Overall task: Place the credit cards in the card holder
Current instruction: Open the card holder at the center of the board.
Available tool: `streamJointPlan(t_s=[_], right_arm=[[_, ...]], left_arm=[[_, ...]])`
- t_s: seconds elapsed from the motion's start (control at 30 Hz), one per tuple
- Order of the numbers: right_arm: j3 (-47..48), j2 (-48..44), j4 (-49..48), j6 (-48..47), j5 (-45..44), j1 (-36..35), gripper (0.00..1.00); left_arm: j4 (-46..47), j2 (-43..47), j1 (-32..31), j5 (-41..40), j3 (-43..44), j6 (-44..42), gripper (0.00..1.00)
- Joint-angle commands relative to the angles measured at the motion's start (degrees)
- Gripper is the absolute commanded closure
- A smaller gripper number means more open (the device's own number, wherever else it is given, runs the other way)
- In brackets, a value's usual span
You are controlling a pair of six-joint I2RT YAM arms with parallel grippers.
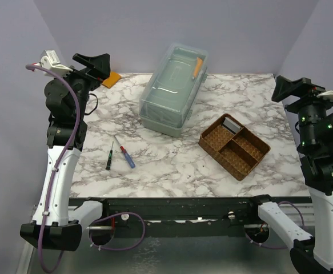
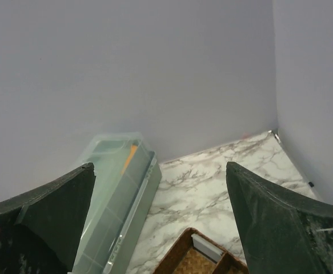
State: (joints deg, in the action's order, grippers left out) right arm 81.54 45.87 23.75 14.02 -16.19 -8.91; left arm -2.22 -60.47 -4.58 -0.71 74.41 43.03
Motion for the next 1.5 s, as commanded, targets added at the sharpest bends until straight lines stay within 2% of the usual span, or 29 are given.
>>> streamJointPlan(t_s=[0.0, 0.1, 0.17, 0.4, 0.5, 0.63, 0.7, 0.8, 1.07, 1.27, 1.47], right_arm=[[-0.94, 1.71, 2.76, 2.46, 2.39, 0.21, 0.00], [-1.91, 3.58, 3.06, 1.87, 5.55, 0.25, 0.00], [-2.95, 4.56, 3.27, 1.28, 8.56, 0.22, 0.00], [-10.71, 5.08, 0.23, 3.28, 19.88, 0.22, 0.00], [-12.00, 5.44, 0.03, 3.47, 21.53, 0.21, 0.00], [-13.05, 5.56, -0.27, 2.90, 21.53, 0.21, 0.00], [-13.12, 5.88, -0.19, 2.64, 21.50, 0.23, 0.00], [-13.03, 6.36, -0.11, 2.59, 21.87, 0.25, 0.00], [-14.21, 7.21, -0.32, 2.22, 20.71, 0.21, 0.00], [-14.00, 9.40, -0.37, 2.30, 21.65, 0.21, 0.00], [-13.91, 11.24, -0.37, 2.46, 21.81, 0.21, 0.00]], left_arm=[[-1.82, -2.42, 0.13, -2.04, 1.13, -0.03, 0.01], [-4.68, -6.09, 0.61, -4.77, 0.87, 1.18, 0.01], [-6.97, -8.49, 1.84, -5.84, -0.51, 5.31, 0.01], [-5.20, -17.14, 11.36, -1.40, -7.60, 13.28, 0.01], [0.13, -24.01, 16.11, 4.47, -9.25, 14.34, 0.01], [13.68, -34.79, 19.56, 9.27, -10.08, 17.34, 0.01], [21.18, -42.05, 19.74, 15.04, -8.17, 19.99, 0.01], [28.03, -53.34, 19.14, 18.74, -2.04, 22.64, 0.04], [30.84, -71.95, 19.09, 15.99, 13.39, 24.98, 0.18], [37.15, -82.76, 18.84, 16.73, 20.89, 33.32, 0.32], [39.34, -87.62, 18.45, 15.79, 24.91, 34.96, 0.46]])
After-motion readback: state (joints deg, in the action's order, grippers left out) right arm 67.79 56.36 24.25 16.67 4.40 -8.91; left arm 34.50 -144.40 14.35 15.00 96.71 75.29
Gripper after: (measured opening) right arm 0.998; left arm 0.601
